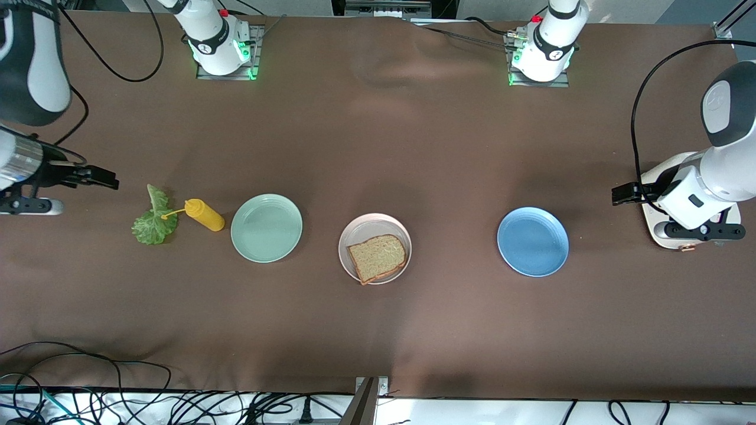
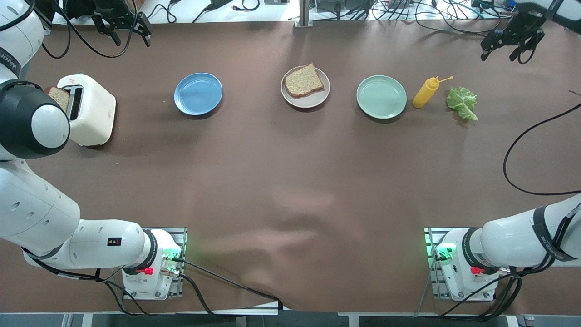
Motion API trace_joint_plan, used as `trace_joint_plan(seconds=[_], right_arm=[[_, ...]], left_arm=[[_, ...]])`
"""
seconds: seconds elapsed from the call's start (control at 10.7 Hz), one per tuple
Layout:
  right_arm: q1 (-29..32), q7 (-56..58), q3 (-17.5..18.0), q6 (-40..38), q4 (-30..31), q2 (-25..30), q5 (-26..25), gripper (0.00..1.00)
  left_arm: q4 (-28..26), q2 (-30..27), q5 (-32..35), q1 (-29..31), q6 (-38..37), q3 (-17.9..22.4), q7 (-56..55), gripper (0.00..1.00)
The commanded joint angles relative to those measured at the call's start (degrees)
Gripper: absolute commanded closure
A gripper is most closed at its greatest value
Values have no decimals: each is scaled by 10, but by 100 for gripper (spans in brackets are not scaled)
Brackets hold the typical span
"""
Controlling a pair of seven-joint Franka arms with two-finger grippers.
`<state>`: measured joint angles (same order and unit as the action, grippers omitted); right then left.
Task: Make sandwich on beige plate with both arms
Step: 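Withdraw the left gripper while the right gripper reaches the lettuce, then grasp the green lettuce leaf with the right gripper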
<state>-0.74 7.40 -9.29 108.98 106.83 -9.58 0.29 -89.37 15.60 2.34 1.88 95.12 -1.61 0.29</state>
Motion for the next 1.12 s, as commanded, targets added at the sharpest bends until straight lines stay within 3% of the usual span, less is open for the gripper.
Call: trace_joint_plan(seconds=[0.0, 0.28, 0.75, 0.93, 1.03], right_arm=[[5, 22, -10, 96, 106, 11, -4, 3], [5, 101, -37, 320, 213, -31, -4, 2], [16, 118, -46, 344, 216, -106, 2, 2], [16, 118, -43, 349, 214, -119, 33, 16], [15, 119, -42, 349, 212, -121, 35, 30]], left_arm=[[-4, 6, 13, 9, -6, -6, 0, 0], [-3, 8, 13, 9, -6, -6, 1, 0], [-4, 8, 12, 22, -20, -6, 1, 0], [-5, 15, 14, 20, -20, -8, 2, 0], [-4, 15, 14, 19, -20, -8, 2, 0]])
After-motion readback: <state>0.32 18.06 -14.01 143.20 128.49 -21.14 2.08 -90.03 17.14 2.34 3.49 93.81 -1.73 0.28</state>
